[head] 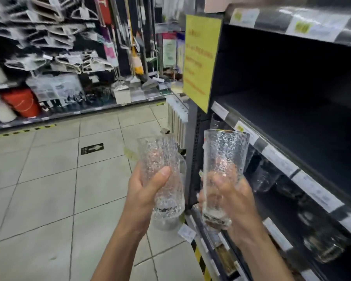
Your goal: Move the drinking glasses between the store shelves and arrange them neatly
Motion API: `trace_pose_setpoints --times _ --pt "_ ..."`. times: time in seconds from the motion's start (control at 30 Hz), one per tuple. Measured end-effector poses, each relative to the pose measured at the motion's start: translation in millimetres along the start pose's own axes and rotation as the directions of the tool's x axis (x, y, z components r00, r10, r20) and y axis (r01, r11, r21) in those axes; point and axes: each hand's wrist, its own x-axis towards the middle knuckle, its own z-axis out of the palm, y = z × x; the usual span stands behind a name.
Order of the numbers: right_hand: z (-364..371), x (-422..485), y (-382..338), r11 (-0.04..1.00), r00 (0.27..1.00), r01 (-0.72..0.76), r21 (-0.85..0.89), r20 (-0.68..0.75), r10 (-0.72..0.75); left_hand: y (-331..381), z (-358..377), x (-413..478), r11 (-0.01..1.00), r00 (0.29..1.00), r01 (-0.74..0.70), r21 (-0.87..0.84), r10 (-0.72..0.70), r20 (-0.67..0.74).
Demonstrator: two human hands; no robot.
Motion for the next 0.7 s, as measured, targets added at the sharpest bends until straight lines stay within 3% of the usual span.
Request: trace_pose_setpoints --times 0.3,0.7 --pt "30.8 98.4 -8.7 0.998 0.973 0.038 0.047 -0.227 -0.027 0.6 -5.3 130.1 0.999 0.993 0.041 0.003 -0.042 0.115" --pt "-19.7 189.8 -64.9 0.978 0.853 0.2 0.056 -0.502 -0.145 4.9 124.2 244.4 0.987 0.872 0.014 0.162 -0.092 0.482"
